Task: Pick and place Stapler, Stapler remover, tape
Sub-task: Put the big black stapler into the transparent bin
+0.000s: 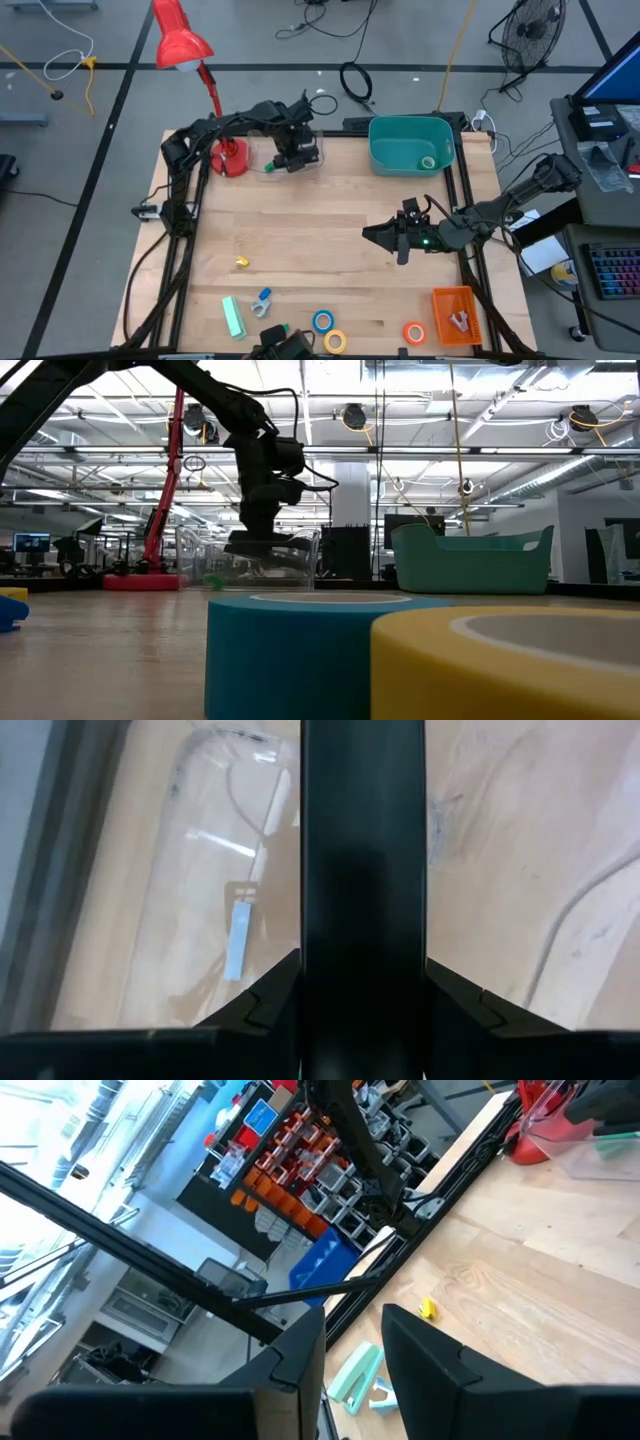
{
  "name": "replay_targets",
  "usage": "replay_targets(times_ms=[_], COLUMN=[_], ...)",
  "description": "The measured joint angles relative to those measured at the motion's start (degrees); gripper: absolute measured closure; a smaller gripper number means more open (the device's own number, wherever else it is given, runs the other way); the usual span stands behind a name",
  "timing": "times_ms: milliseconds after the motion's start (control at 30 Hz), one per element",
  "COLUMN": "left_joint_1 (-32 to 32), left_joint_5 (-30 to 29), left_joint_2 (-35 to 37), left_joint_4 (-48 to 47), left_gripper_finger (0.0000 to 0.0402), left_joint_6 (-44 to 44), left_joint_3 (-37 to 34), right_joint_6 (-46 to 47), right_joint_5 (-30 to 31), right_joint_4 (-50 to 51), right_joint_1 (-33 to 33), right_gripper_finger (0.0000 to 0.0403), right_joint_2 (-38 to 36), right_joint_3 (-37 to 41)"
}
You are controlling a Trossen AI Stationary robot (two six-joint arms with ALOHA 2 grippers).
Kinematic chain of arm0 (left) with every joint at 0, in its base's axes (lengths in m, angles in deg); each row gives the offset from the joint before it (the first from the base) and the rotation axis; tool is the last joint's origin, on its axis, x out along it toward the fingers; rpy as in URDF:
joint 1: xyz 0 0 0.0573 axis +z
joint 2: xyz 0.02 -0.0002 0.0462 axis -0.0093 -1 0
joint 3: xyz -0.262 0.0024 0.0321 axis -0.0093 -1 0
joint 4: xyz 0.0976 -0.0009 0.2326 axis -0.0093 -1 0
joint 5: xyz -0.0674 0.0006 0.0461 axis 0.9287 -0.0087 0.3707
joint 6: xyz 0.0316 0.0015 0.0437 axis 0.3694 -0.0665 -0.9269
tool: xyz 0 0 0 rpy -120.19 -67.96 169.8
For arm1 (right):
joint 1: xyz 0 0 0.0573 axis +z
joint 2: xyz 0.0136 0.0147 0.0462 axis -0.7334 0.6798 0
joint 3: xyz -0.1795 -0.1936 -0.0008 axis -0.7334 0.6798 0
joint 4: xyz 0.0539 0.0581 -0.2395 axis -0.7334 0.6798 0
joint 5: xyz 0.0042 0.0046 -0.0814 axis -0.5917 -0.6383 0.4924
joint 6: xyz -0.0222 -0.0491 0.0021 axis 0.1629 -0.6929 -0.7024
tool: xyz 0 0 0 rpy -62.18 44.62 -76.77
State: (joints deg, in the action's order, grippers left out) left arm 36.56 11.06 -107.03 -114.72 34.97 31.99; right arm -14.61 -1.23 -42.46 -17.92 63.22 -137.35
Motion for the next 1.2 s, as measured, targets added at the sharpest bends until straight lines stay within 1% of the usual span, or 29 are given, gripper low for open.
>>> replay_targets(times_ms=[100, 367, 667, 867, 1000, 1100, 1200], left_joint_1=[0.0, -0.1, -1.1, -1.7, -1.7, -1.4, -1.3], left_joint_5=[0.0, 0.1, 0.1, 0.2, -1.1, -2.2, -4.2], left_joint_2=[0.0, 0.0, -4.3, -4.8, -4.8, -4.8, -4.8], left_joint_4=[0.0, 0.2, -0.4, 1.1, 0.7, -1.0, -1.9], left_gripper_finger=[0.0254, 0.0254, 0.0254, 0.0254, 0.0254, 0.024, 0.0205], left_joint_6=[-0.1, -0.1, 0.6, 1.5, 1.9, 2.8, 4.2], left_joint_3=[0.0, 0.0, 0.0, 0.0, 0.0, 0.0, 0.0], right_joint_6=[0.0, 0.0, 0.0, 0.6, 0.6, 0.6, 0.4], right_joint_5=[1.3, 1.3, 1.3, 1.3, 1.3, 1.3, 1.3], right_joint_4=[0.0, 0.0, -0.2, -0.4, -0.4, -0.4, -0.4], right_joint_1=[0.0, 0.0, 0.0, 0.0, 0.0, 0.0, 0.0], right_gripper_finger=[0.0307, 0.0307, 0.0307, 0.0307, 0.0307, 0.0307, 0.0307], right_joint_2=[0.0, 0.0, 0.0, 0.0, 0.0, 0.0, 0.0], right_joint_3=[0.0, 0.0, 0.0, 0.0, 0.0, 0.0, 0.0])
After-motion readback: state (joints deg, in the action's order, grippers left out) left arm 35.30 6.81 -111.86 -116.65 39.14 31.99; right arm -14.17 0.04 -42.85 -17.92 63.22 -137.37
